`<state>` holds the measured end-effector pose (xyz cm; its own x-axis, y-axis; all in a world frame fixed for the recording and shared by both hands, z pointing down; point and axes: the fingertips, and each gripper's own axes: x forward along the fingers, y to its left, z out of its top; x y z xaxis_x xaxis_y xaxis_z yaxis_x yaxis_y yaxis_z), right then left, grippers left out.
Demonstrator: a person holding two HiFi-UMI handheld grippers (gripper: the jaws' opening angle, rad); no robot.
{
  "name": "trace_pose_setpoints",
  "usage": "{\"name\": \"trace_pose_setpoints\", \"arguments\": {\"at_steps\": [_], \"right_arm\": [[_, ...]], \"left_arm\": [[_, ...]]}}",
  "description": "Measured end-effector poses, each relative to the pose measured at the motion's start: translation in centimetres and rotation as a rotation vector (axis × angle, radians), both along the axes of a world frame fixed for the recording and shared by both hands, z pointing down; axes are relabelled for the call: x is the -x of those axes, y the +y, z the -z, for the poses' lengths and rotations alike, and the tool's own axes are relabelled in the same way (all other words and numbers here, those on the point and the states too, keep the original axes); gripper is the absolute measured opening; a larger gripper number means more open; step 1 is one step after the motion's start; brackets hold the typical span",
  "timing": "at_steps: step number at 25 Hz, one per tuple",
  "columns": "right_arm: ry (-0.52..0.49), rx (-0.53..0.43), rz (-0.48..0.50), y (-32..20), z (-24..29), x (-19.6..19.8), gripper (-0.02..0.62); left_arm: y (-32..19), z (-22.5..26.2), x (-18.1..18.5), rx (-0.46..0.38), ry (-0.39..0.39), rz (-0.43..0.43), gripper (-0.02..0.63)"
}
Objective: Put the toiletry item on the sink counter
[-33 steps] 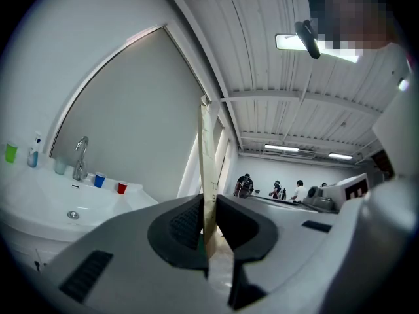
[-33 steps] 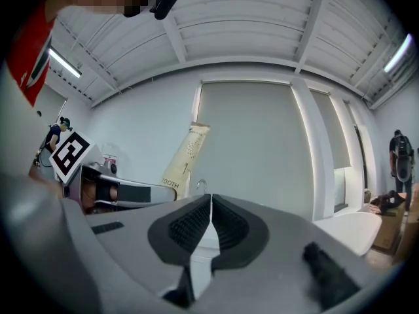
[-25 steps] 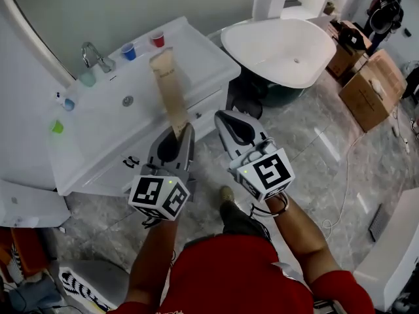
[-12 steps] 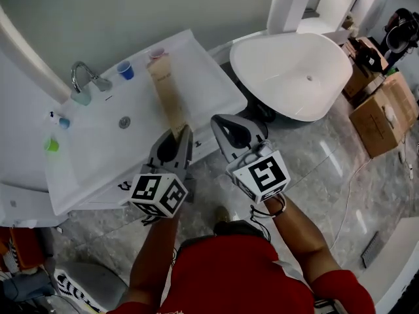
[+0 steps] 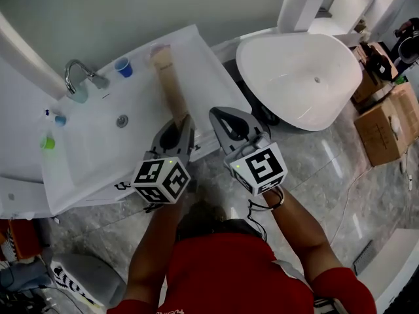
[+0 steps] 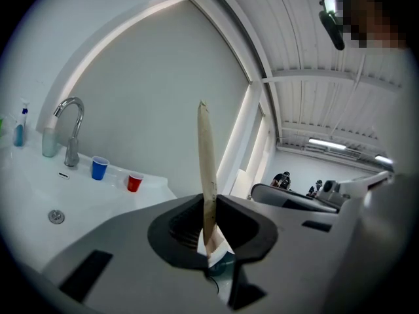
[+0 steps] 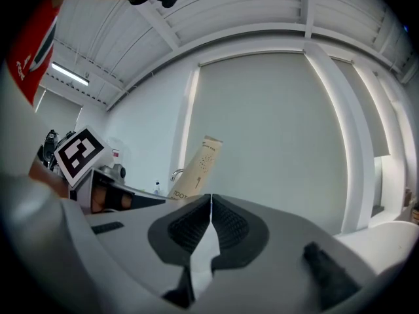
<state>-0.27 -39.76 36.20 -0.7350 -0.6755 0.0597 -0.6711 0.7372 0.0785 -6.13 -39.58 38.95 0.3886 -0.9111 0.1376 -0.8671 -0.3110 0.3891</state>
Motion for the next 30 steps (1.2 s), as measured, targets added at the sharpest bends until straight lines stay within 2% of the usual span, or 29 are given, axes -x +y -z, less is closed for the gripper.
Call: {"name": "trace_pose_setpoints", "arguments": {"at_steps": [8,19,25,30], "right_arm": [[0.056,0.015,-0.035,-5.9,-1.9,0.7,0.029],[0.116,0.028,-0.079,-14.1,-2.9,4.0,0.029],[0.165,0.067,-0.104,-17.9,-5.8,4.4,0.029],[0.179,0.101,-0.065,-19.3,-7.2,4.7,0.029]], "left_arm": [[-5.7,-2.7,0.6,0.049,-0.056,-0.018,0.06],[-15.5,-7.1,4.7,0.14,-0.126,-0.052,0.06],[-17.7,-9.5,4.4,0.235,-0.078,-0.041,0.06],[-18.7,-11.6,4.2,0.33,-0.029,0.003,0.06]]}}
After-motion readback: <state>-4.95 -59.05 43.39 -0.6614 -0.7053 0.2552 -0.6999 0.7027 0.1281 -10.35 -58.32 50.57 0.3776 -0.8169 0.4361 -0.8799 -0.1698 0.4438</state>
